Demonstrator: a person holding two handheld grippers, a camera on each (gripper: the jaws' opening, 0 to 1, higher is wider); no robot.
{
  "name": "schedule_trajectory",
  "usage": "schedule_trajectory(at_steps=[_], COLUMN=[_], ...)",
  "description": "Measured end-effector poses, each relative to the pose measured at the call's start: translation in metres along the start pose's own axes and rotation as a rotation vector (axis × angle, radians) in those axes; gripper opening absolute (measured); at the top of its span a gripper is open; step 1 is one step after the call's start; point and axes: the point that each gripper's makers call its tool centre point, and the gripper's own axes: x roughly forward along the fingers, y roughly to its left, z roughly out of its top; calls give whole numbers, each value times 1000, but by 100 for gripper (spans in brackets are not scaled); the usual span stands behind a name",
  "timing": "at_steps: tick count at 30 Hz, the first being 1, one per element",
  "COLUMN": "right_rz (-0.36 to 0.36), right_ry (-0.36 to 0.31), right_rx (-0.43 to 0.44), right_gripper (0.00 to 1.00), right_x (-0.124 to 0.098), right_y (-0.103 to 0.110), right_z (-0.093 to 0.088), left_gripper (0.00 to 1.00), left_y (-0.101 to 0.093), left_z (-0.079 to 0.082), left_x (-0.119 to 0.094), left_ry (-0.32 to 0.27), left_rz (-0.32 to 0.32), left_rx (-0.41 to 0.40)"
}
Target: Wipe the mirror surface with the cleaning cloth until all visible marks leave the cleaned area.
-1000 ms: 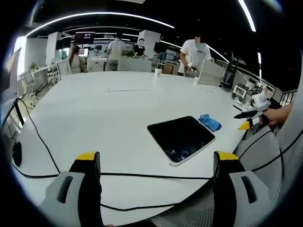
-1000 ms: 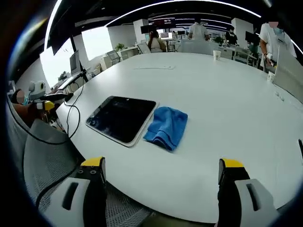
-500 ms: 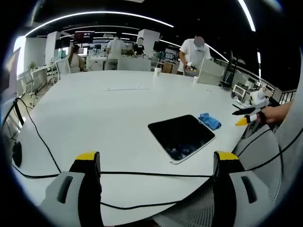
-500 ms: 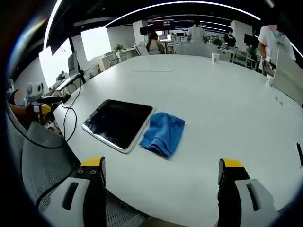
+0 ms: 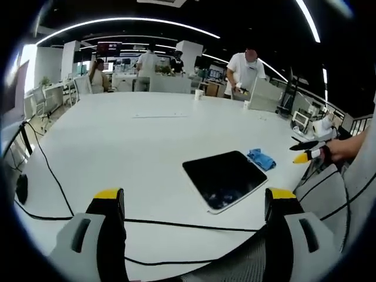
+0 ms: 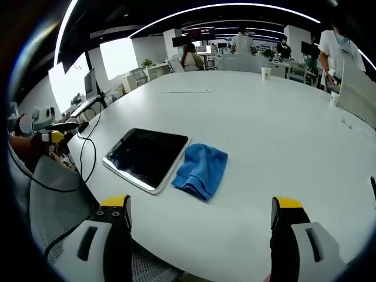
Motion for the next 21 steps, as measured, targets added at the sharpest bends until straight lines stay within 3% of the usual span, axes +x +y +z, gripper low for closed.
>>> schedule_trajectory(at_steps=[2, 4, 8, 12, 21], right_rz=[-5, 6, -13, -13, 2], right_ry=[16, 12, 15, 3, 8], right_rx=[-32, -21, -8, 12, -5], right_gripper=[91, 94, 94, 93, 93], right_x=[-1, -3, -4, 1, -2], right_y=[-3, -2, -9, -11, -1], right_z=[-4, -2, 3, 6, 9], left_gripper=[99, 99, 99, 99, 99], left_y=[0, 2, 10, 7, 2], left_z=[4, 5, -5, -13, -12], left_x=[-1, -2, -3, -3, -9], left_ry=[-16, -23, -6, 19, 15], left_rz=[15, 22, 44, 22, 22], left_rx=[12, 5, -28, -9, 6])
